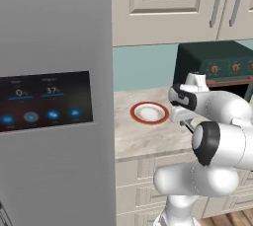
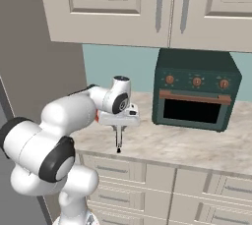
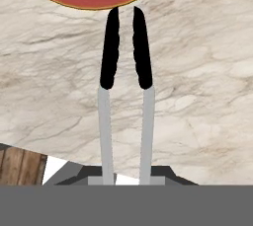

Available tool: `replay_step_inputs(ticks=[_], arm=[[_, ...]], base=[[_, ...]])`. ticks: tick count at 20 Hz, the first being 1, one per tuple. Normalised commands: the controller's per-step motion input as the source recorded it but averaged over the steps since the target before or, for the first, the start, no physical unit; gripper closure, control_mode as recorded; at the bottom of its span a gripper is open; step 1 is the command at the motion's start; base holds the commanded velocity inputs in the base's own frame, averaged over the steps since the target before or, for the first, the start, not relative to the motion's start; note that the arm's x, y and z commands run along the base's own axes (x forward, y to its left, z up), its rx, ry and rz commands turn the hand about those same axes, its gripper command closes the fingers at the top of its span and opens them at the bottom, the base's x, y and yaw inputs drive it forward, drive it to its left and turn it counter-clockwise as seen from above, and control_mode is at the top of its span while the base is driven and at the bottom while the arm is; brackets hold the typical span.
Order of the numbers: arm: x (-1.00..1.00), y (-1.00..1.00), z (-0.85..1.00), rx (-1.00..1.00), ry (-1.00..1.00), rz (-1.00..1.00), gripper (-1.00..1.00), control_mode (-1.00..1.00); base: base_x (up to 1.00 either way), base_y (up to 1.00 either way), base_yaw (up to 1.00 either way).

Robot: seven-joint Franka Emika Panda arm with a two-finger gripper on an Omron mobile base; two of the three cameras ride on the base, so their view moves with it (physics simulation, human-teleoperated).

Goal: Pick up the tongs from the counter and place them near the plate next to the oven.

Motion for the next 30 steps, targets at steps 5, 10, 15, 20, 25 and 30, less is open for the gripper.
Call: replay_step_inputs(ticks=[5, 10, 15, 20, 25, 30], arm=[[0.00, 0.00, 0.00, 0.00, 0.00, 0.00, 1.00, 1.00], [0.00, 0.00, 0.00, 0.00, 0.00, 0.00, 1.00, 1.00], [0.48, -0.07, -0.07, 0.00, -0.01, -0.30, 1.00, -1.00], [0.55, -0.17, -0.03, 0.00, -0.01, -0.31, 1.00, -1.00], [0.63, -0.20, -0.06, 0.00, 0.00, -0.14, 1.00, -1.00], [0.69, -0.02, -0.26, -0.02, 0.00, -0.01, 1.00, -1.00]], base=[[0.00, -0.01, 0.00], [0.04, 0.00, 0.00], [0.00, 0.00, 0.00], [0.00, 0.00, 0.00], [0.00, 0.00, 0.00], [0.00, 0.00, 0.00]])
